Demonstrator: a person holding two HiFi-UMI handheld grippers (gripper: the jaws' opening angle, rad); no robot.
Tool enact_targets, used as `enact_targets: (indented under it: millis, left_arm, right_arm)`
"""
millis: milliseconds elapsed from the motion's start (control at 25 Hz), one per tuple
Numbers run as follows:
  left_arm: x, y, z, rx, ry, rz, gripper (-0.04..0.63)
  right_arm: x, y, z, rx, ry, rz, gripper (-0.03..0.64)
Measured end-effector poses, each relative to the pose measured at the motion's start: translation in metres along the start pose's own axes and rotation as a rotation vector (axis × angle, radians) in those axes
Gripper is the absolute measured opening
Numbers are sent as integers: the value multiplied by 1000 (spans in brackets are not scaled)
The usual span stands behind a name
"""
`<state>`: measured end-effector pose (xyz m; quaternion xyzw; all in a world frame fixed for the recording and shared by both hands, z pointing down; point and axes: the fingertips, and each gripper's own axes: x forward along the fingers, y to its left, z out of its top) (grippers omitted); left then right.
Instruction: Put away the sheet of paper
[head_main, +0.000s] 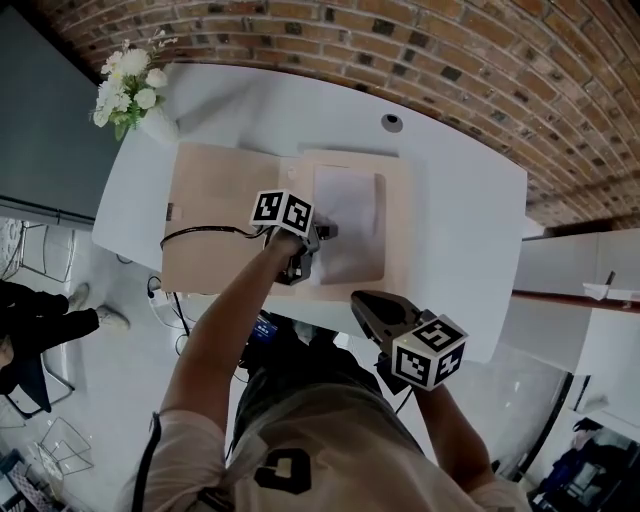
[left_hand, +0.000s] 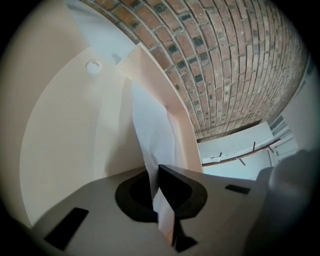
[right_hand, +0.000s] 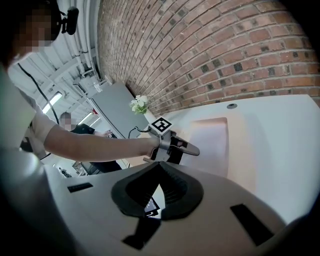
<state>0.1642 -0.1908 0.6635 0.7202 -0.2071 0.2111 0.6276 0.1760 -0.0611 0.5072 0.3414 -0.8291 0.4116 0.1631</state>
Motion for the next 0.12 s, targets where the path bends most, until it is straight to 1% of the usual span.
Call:
enact_targets:
  millis: [120]
  left_arm:
    - [1, -1, -8, -4, 8, 2, 14]
  right_arm:
    - [-4, 4, -7, 9, 12, -6, 23]
